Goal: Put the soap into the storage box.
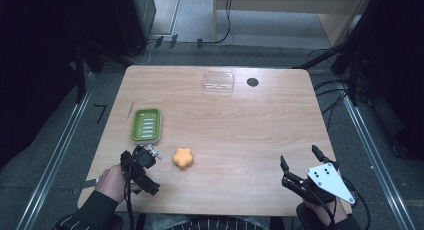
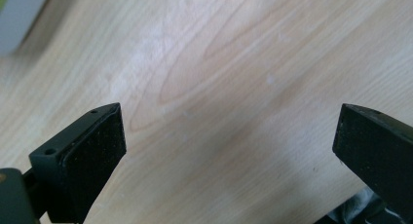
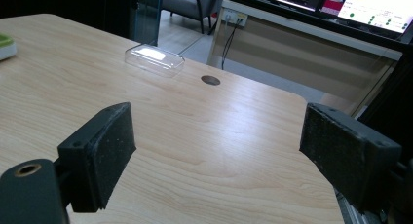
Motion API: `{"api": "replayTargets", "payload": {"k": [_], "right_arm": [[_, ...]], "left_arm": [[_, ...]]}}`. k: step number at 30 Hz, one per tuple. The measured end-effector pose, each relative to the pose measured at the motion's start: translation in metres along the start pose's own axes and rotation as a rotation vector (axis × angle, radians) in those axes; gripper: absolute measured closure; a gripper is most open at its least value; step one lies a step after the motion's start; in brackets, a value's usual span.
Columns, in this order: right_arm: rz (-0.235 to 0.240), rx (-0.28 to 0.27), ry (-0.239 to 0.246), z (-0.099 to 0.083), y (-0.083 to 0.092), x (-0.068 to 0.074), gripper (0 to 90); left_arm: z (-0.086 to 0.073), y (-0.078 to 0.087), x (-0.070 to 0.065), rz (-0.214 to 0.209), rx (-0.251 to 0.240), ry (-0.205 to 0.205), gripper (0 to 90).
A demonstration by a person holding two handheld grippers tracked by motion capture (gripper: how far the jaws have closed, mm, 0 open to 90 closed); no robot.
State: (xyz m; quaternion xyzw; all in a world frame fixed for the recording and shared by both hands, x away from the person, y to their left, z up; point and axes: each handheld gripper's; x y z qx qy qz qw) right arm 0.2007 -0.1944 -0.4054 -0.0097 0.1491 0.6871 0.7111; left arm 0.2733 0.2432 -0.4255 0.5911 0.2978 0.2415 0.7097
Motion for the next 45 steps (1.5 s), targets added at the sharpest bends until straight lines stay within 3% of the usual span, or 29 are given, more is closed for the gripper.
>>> {"api": "replayTargets", "payload": {"k": [20, 32, 45], "right_arm": [[0.0, -0.001, 0.012, 0.001, 0.0, 0.002, 13.3], [0.001, -0.001, 0.012, 0.0, 0.0, 0.001, 13.3], [0.001, -0.001, 0.007, 0.0, 0.0, 0.001, 13.3]], "left_arm": [[0.035, 0.003, 0.0, -0.024, -0.01, -0.039, 0.0], [0.059, -0.005, -0.003, -0.043, -0.011, -0.066, 0.0], [0.09, -0.017, -0.006, -0.063, 0.021, -0.1, 0.0]]}}
Point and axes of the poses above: each handheld gripper's, and its own axes: y roughly backward along the jaws, z roughly out of its top, x roughly to its left, and after that the axes turned 15 degrees about -z, right-handed
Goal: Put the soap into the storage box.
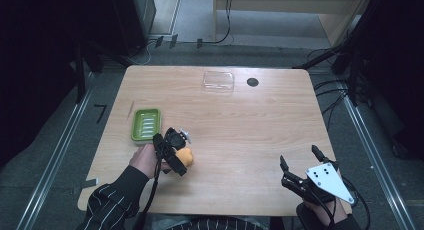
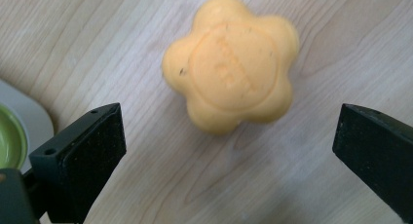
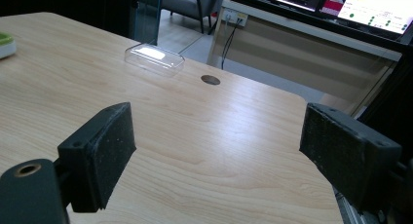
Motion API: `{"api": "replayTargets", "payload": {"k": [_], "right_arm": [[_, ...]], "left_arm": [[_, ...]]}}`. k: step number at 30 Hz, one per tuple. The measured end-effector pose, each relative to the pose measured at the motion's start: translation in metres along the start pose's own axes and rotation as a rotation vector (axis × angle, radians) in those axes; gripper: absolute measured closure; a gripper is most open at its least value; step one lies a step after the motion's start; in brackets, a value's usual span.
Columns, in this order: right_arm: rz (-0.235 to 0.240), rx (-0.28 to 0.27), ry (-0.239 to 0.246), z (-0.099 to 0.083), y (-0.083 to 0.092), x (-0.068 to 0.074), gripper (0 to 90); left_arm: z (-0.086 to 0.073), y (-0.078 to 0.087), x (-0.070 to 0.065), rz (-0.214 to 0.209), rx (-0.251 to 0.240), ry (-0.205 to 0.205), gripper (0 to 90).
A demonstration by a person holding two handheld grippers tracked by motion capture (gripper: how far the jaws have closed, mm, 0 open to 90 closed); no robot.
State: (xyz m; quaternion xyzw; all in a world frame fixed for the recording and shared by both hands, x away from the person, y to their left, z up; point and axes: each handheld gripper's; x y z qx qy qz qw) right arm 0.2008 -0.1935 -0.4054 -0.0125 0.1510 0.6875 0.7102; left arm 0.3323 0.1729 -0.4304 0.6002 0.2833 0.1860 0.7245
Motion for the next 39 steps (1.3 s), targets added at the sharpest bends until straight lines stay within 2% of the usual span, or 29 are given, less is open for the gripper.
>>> {"api": "replayTargets", "payload": {"k": [8, 16, 22, 28, 32, 35, 37, 39], "right_arm": [[-0.001, 0.001, -0.003, 0.0, 0.0, 0.0, 13.3], [-0.001, 0.001, -0.004, 0.0, 0.0, 0.0, 13.3], [-0.002, 0.0, -0.005, 0.0, 0.0, -0.001, 13.3], [-0.002, -0.001, -0.005, 0.0, 0.0, -0.001, 13.3], [-0.002, -0.001, -0.005, 0.0, 0.0, -0.001, 13.3], [-0.002, -0.001, -0.005, 0.0, 0.0, -0.001, 13.3], [-0.002, 0.0, -0.005, 0.0, 0.0, -0.001, 13.3], [-0.001, 0.0, -0.004, 0.0, 0.0, -0.001, 13.3]], "left_arm": [[0.014, -0.01, 0.002, 0.004, 0.001, -0.01, 0.0], [0.022, -0.019, 0.006, -0.013, 0.043, 0.0, 0.0], [0.028, -0.023, 0.008, -0.009, 0.072, 0.004, 2.1], [0.029, -0.024, 0.01, -0.017, 0.074, -0.002, 6.7], [0.029, -0.024, 0.01, -0.011, 0.056, -0.009, 11.4], [0.029, -0.025, 0.011, -0.016, 0.058, -0.005, 13.0], [0.029, -0.025, 0.012, -0.005, 0.056, -0.006, 13.7], [0.029, -0.025, 0.013, -0.012, 0.05, 0.008, 14.1]]}}
Point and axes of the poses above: each handheld gripper's, and its own axes: y roughly backward along the jaws, z roughly out of its top, x roughly to its left, and after that the axes turned 15 degrees about -z, right-handed
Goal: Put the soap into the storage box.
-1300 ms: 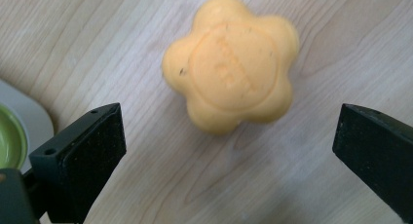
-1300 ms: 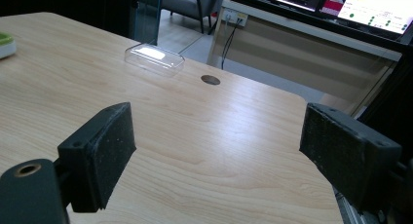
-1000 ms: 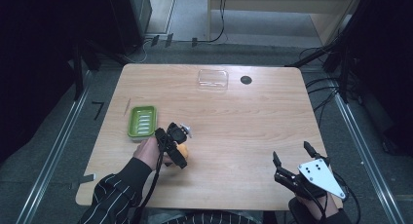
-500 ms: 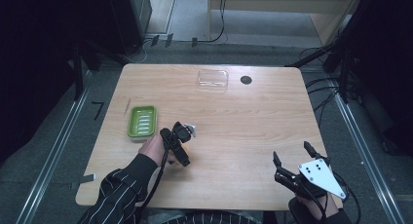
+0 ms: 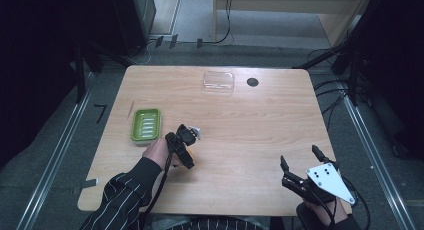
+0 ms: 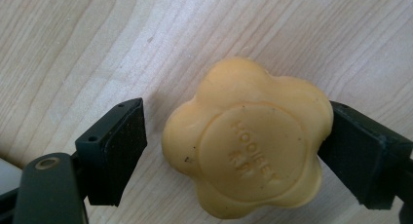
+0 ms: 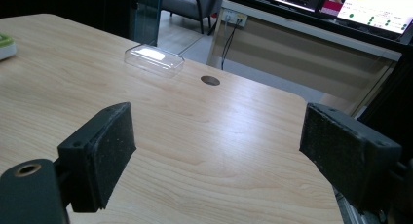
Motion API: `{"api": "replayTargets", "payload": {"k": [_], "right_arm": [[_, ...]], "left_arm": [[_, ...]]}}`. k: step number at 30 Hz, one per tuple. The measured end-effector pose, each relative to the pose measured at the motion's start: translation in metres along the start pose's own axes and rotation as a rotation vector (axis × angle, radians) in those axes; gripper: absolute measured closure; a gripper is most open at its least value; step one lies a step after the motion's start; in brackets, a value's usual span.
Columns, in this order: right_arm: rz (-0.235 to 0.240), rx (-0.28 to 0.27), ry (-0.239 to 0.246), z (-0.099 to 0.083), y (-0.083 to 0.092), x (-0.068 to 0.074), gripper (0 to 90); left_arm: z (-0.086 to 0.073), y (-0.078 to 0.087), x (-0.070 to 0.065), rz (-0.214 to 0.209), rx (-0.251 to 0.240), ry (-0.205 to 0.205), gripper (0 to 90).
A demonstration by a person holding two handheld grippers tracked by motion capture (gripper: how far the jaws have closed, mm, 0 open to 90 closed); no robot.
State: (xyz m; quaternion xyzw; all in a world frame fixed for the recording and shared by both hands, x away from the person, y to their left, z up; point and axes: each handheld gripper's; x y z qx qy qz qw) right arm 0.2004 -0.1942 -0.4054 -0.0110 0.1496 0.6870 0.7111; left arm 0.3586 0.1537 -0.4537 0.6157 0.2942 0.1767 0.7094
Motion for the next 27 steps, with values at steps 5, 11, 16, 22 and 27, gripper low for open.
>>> {"api": "replayTargets", "payload": {"k": [5, 11, 16, 22, 27], "right_arm": [[0.0, -0.001, 0.0, 0.0, 0.0, -0.0002, 13.3], [-0.002, -0.001, -0.002, -0.0001, 0.0002, -0.0006, 13.3], [-0.002, 0.0, -0.004, -0.0001, 0.0003, -0.0008, 13.3], [-0.001, -0.002, -0.008, -0.0001, 0.0008, -0.0012, 13.3], [-0.002, -0.004, -0.009, -0.0001, 0.0009, -0.0015, 13.3]], "left_arm": [[-0.0009, -0.0019, 0.0023, -0.011, 0.003, 0.018, 14.6], [-0.0014, -0.0037, 0.0017, -0.022, 0.013, 0.028, 18.9], [-0.0027, -0.0026, -0.0015, -0.023, -0.003, 0.017, 26.2], [-0.0069, -0.0021, -0.002, -0.022, -0.027, 0.019, 27.2], [-0.0096, -0.0018, -0.002, -0.022, -0.034, 0.006, 27.5]]}}
Point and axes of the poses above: each handheld gripper's, and its own axes: y roughly backward along the jaws, z roughly out of its top, x roughly to its left, and after that the axes turned 15 degrees about -z, right-handed
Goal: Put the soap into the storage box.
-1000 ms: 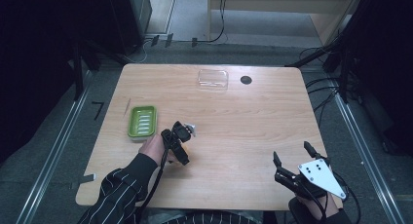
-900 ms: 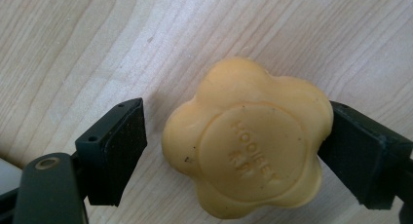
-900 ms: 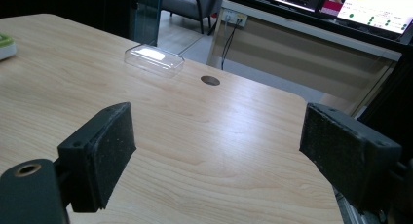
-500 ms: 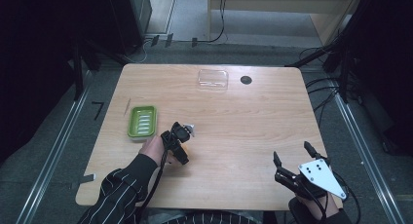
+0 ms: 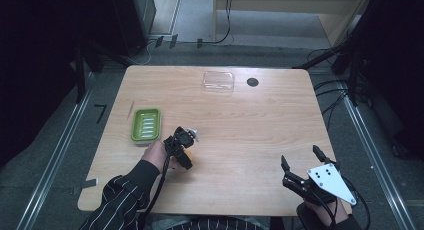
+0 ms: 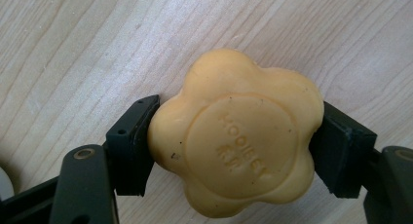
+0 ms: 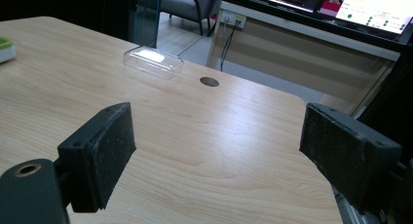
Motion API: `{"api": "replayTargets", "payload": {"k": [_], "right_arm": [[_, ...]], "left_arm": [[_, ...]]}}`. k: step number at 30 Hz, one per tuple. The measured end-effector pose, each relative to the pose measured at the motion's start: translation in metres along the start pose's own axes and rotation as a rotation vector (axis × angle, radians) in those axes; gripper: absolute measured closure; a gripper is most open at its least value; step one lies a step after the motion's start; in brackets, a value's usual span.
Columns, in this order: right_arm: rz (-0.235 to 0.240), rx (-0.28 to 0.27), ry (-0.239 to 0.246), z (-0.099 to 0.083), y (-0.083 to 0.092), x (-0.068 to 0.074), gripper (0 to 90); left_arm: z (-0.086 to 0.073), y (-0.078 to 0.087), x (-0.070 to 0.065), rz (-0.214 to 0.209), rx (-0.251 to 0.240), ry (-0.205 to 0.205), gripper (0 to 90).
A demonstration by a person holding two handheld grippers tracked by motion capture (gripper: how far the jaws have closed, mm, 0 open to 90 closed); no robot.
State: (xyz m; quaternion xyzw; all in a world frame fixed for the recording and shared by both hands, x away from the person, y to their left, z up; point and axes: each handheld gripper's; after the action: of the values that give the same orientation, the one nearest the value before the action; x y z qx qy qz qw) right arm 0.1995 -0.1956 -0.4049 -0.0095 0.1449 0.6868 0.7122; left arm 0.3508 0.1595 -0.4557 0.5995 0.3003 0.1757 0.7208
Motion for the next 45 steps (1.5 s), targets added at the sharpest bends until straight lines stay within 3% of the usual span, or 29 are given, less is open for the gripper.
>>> {"api": "replayTargets", "payload": {"k": [7, 13, 45], "right_arm": [[0.002, 0.001, -0.001, 0.0, 0.0, 0.0, 13.3], [0.001, 0.002, -0.002, 0.0, 0.0, 0.0, 13.3], [0.001, -0.001, 0.001, 0.0, 0.0, 0.0, 13.3]], "left_arm": [[-0.002, 0.004, 0.001, 0.022, -0.015, -0.005, 27.6], [-0.004, 0.007, 0.002, 0.014, -0.023, -0.008, 27.6], [-0.033, 0.026, 0.014, 0.034, -0.041, 0.044, 27.5]]}}
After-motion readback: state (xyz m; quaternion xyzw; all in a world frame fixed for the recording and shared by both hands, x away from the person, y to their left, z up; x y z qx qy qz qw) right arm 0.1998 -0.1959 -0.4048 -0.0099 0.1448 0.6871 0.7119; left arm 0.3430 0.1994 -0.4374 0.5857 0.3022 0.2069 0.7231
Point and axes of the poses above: each handheld gripper's, and its own axes: y roughly backward along the jaws, z roughly out of its top, x roughly to its left, and after that the axes turned 15 degrees about -z, right-handed
